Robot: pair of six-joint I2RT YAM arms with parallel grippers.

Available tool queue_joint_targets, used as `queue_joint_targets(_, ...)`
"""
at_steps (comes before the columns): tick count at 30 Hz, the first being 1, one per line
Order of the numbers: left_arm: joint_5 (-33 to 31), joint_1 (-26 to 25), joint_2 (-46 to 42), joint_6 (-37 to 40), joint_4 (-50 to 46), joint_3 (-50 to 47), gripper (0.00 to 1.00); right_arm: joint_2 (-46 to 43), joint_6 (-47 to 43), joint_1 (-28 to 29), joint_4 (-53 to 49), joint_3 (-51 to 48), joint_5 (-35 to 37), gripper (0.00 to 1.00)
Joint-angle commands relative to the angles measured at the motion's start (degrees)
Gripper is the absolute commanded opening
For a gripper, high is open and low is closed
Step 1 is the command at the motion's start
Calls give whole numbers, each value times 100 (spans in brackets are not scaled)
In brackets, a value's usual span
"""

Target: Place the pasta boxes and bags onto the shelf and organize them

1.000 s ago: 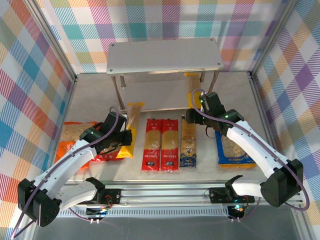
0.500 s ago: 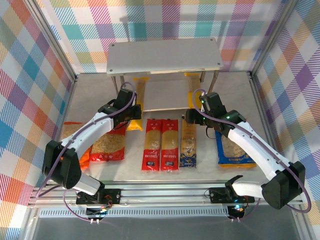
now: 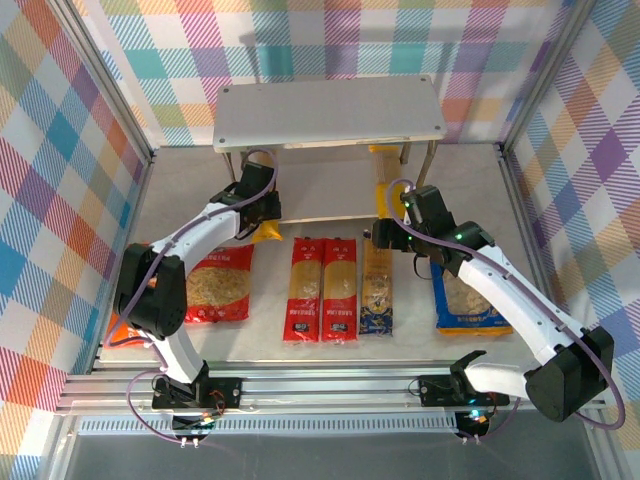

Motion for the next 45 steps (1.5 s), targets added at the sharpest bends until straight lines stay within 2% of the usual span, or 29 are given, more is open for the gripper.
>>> queue_joint_targets(1, -274, 52, 41, 86, 749, 423, 0, -56, 53, 35, -48, 16, 7, 82)
queue_joint_targets(10, -614, 61, 297, 151, 834, 482, 0, -46, 61, 30, -39, -29, 17, 82)
queue_joint_targets(20, -584, 115, 607, 270, 670, 691, 0, -12, 70, 30, -40, -42, 15, 83)
queue_joint_targets(24, -607, 112, 599, 261, 697, 569, 12, 7, 68, 31, -48, -25, 24, 83)
queue_joint_targets(28, -624, 123, 581, 261, 685, 512, 17, 40, 69, 30, -43, 1, 15, 83)
queue_joint_targets(33, -644, 159, 590, 201, 626, 511, 35, 60, 85, 30, -38, 3, 7, 83)
queue_joint_targets(45, -402, 137, 230, 127, 687, 150, 43, 127, 97, 31, -147, 2, 15, 83)
